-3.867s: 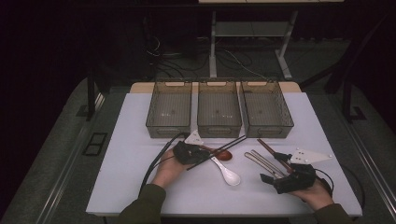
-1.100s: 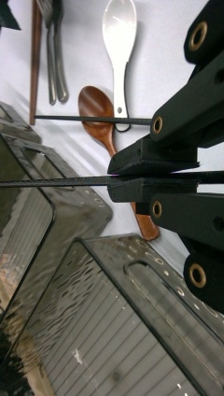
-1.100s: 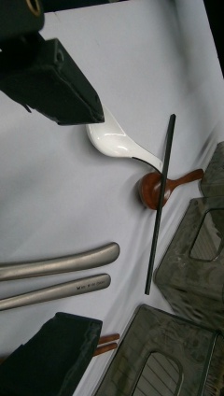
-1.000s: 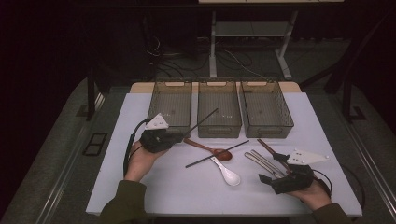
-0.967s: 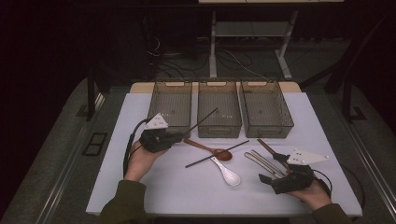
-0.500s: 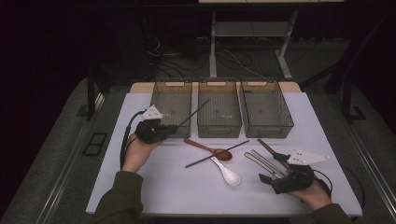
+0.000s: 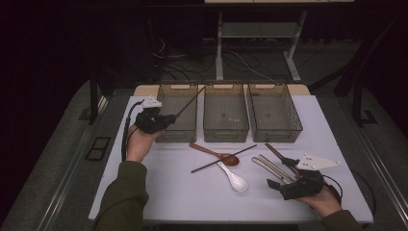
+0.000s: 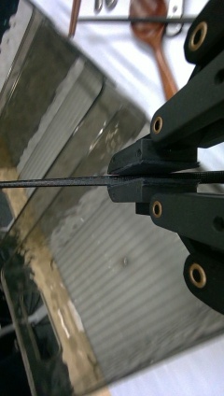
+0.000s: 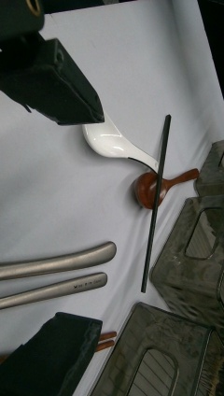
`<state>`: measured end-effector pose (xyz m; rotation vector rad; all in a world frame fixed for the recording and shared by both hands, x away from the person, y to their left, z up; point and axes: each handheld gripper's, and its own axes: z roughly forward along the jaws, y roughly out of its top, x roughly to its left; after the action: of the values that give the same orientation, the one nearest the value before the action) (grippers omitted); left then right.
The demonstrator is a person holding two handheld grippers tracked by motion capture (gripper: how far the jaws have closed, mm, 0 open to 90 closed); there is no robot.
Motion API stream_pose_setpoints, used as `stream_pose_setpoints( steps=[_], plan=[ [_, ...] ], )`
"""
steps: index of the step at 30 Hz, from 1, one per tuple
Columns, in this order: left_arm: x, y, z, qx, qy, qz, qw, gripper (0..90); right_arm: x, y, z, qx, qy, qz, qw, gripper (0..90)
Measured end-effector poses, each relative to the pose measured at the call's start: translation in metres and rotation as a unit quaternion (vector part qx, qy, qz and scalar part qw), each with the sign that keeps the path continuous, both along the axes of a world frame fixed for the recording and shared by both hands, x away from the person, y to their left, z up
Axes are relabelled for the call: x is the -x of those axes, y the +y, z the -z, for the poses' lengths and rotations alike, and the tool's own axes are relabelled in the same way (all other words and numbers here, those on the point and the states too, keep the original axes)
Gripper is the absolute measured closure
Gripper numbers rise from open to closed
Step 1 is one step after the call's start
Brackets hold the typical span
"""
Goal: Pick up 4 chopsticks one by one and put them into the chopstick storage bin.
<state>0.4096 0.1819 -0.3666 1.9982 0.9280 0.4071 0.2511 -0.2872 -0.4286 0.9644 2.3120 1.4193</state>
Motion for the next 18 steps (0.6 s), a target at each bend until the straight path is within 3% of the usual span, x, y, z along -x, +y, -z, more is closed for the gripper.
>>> stream_pose_setpoints(
  steps=[9, 15, 18],
  plan=[
    [-0.022, 0.006, -0.003, 0.000, -0.009, -0.050, 0.9987, 84.6, 0.000, -0.001, 0.000, -0.002, 0.000, 0.000, 1.0000, 2.8],
    [-0.034, 0.002, 0.003, -0.015, -0.005, -0.066, 0.9977, 84.6, 0.001, -0.001, -0.001, -0.003, 0.000, -0.001, 1.0000, 2.8],
    [-0.039, 0.000, 0.006, -0.012, -0.004, -0.074, 0.9971, 84.6, 0.001, -0.001, 0.000, -0.004, 0.000, -0.002, 1.0000, 2.7]
  ],
)
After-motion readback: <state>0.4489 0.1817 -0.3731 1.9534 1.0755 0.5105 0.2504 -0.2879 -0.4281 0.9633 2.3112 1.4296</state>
